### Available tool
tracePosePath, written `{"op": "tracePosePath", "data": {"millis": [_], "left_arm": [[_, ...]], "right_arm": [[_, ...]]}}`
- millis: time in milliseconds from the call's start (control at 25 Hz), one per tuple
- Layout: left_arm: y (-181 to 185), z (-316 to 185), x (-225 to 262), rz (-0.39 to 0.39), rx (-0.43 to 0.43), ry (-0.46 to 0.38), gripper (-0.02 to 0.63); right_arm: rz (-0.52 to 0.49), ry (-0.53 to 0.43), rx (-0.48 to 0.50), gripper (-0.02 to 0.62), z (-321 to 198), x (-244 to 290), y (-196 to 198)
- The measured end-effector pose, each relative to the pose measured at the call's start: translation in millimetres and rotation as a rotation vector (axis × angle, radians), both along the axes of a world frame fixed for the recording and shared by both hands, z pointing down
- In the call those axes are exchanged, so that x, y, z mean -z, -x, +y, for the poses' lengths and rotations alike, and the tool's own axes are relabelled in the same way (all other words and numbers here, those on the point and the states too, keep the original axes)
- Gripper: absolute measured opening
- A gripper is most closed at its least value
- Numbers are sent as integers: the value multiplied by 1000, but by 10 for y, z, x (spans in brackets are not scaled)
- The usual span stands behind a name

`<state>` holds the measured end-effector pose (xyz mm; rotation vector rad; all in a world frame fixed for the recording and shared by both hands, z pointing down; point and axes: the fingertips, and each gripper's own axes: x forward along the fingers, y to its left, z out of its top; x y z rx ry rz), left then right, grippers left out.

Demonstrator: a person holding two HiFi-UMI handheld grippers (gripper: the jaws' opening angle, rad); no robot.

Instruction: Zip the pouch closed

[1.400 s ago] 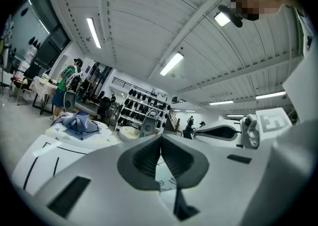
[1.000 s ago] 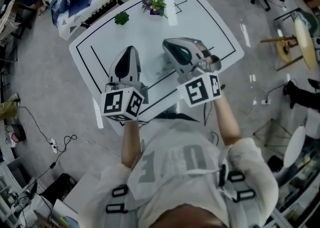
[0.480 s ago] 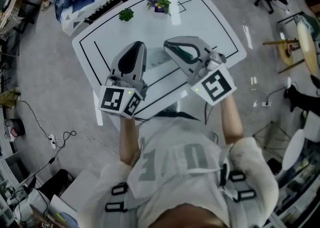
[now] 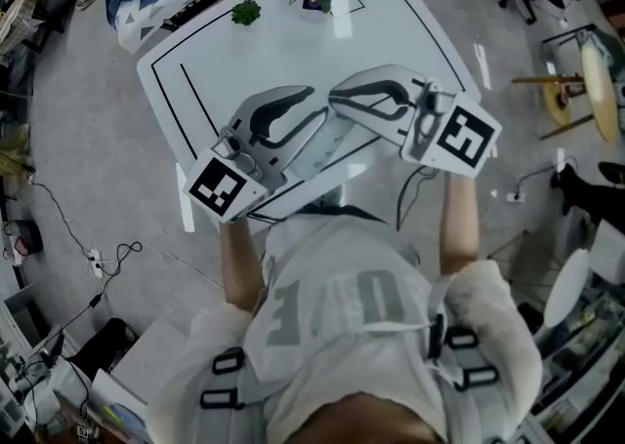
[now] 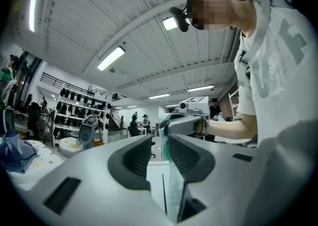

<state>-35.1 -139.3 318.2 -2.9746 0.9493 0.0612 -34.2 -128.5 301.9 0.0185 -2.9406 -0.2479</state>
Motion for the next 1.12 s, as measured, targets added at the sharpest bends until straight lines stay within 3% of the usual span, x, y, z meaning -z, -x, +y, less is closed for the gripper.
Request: {"op": "tracePosePath", "data": {"millis": [160,360,720,880,1000,1120], "left_arm": [[-154,135,-42,-66,-82,-27,109],[-257,242,-142,-180,-147,-62,46],[-278,333,-95,-161,-186,-55,31],[-272,321,-87,-185,-178,-78,12],[-195,231,-81,-221,-125,-92,11],[-62,92,-123,-313,-8,-127,11]], "right_arm": [[30,40,104,14,149,-38,-71],[89,55,179,14,226,-105,-134],[94,76,234,14,341,-59,-149],[79,101,200,14,298,-62,-150],[64,80,110,15,208,-28,-127],[200,-36,-40,15,59,-134,-177]]}}
